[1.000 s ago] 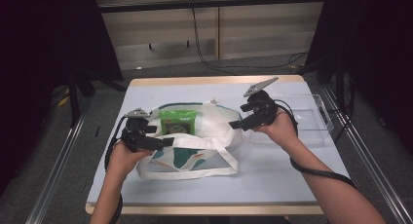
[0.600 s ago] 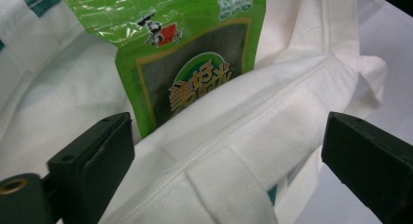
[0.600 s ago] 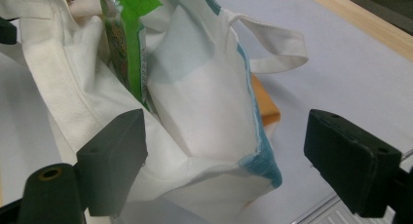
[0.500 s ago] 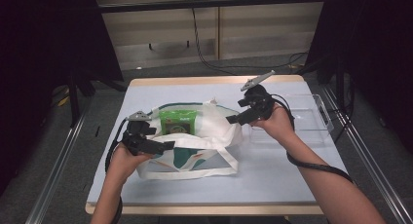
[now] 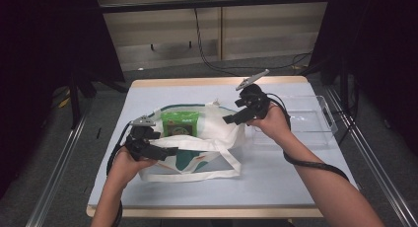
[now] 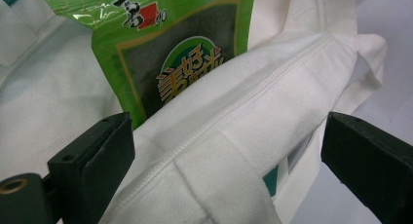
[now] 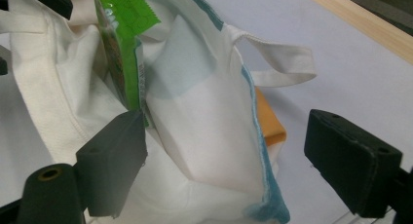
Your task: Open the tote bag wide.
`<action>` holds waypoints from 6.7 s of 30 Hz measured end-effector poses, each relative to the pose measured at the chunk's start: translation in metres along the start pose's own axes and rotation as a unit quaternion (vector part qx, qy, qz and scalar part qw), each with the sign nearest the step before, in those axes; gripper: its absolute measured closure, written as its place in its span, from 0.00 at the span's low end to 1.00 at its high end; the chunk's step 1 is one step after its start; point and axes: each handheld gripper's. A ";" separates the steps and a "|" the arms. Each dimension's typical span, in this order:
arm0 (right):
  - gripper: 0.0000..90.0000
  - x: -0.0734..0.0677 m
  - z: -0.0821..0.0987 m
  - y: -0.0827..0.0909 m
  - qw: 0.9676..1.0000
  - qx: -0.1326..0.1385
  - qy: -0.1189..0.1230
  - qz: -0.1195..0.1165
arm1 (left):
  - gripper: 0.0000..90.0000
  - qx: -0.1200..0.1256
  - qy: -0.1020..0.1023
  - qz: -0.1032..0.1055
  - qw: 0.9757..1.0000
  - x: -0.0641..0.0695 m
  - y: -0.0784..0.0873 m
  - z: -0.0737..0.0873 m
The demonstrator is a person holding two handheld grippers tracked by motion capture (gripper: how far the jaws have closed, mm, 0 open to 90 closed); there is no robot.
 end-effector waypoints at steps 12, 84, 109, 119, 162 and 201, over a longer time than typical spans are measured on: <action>0.34 0.003 -0.005 -0.015 1.000 -0.014 -0.001 0.009 | 0.16 0.001 0.001 0.002 1.000 -0.003 0.004 0.005; 0.97 0.024 -0.005 -0.033 0.999 -0.033 -0.039 0.010 | 0.75 -0.017 -0.001 0.043 0.999 0.004 0.004 0.023; 0.97 0.045 0.004 -0.046 0.996 -0.034 -0.078 0.016 | 0.81 -0.054 0.001 0.057 0.997 0.010 0.004 0.044; 0.97 0.048 0.006 -0.048 0.996 -0.035 -0.078 0.020 | 0.81 -0.053 0.005 0.059 0.997 0.010 0.003 0.047; 0.97 0.035 0.005 -0.038 0.998 -0.025 -0.063 0.009 | 0.87 0.048 0.053 -0.063 0.995 0.005 -0.001 0.004; 0.98 0.043 0.008 -0.053 0.995 -0.051 -0.079 0.042 | 1.00 -0.051 0.013 -0.004 0.999 0.014 -0.030 0.042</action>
Point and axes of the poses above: each handheld gripper's, and its own axes: y roughly backward along the jaws, z roughly out of its underside, x roughly to its right, and after that the axes turned 6 degrees about x, right-handed
